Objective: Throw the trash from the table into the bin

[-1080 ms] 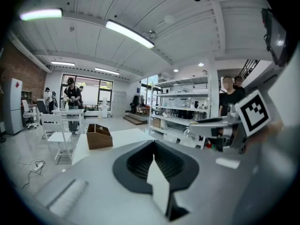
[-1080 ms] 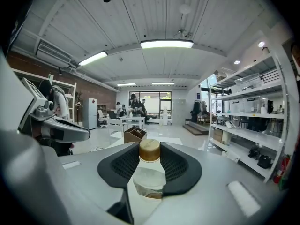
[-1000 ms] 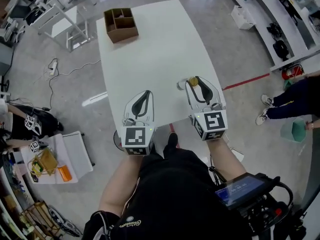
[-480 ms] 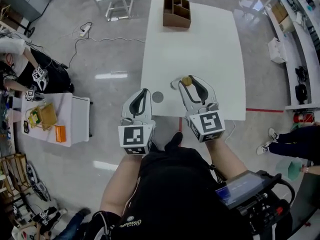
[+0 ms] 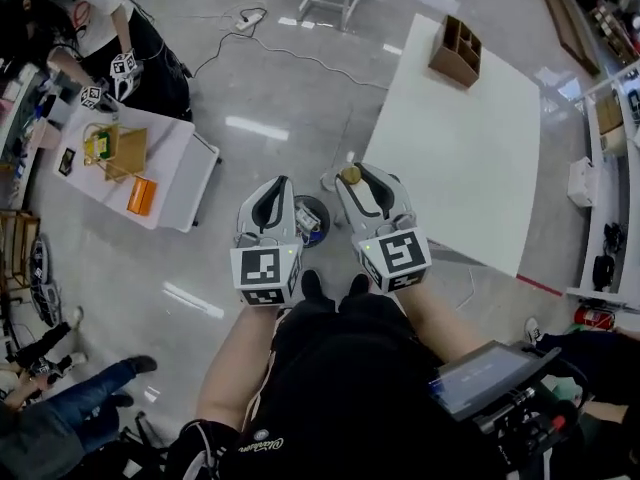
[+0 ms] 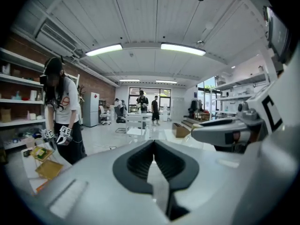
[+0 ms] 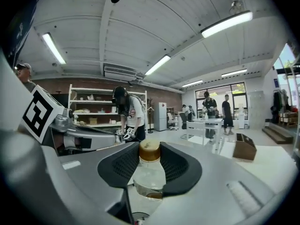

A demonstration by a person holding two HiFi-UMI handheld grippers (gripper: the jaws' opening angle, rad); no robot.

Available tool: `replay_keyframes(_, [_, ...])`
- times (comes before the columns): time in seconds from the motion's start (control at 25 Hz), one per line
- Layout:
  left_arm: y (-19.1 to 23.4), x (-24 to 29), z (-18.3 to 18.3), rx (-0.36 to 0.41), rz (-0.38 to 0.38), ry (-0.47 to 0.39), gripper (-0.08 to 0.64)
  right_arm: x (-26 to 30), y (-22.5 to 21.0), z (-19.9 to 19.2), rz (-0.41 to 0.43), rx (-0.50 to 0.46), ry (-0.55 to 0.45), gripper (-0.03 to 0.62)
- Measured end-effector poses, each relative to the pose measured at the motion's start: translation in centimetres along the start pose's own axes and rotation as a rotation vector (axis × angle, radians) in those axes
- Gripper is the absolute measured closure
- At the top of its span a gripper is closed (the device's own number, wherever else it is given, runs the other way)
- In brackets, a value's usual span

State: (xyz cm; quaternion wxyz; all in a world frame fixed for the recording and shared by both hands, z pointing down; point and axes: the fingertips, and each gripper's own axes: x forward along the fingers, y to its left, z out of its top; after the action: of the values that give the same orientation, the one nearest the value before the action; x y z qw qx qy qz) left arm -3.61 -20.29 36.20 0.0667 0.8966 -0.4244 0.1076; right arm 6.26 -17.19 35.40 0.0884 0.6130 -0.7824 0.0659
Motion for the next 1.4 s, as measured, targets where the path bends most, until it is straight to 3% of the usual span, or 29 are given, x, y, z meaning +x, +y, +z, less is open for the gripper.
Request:
replay_keyframes(0.2, [4.7,-4.6,-2.1,-0.039,0.163,0.020,0.551,2.4,5.4,-0.7,0.159,-0.026,0.015,0.457])
replay_keyframes(0.4, [6.6,-6.6,-5.3,-0.084,0.228,0.062,0.551,3.8,8.1,-3.3,0.212,-0.026,0.062,0.457])
replay_keyframes(0.64, [7.0,-7.1,-9.3,-0.128,0.255,0.124,0.551,5.2,10.3,-8.7,0.246,-0.028,0.167,0.457])
replay_keyframes(0.96, [6.6,-5.6,-17.5,-0.191,0.249,0.237,0.551,7.0,11.7,-19.1,0.263,-0.019,0.308,0.457])
replay_keyframes(1.4, [5.2,-7.9,-24.1,-0.232,0.272,0.335,0.551,12.3,11.7,-36.5,0.218,-0.107,0.509,0.457])
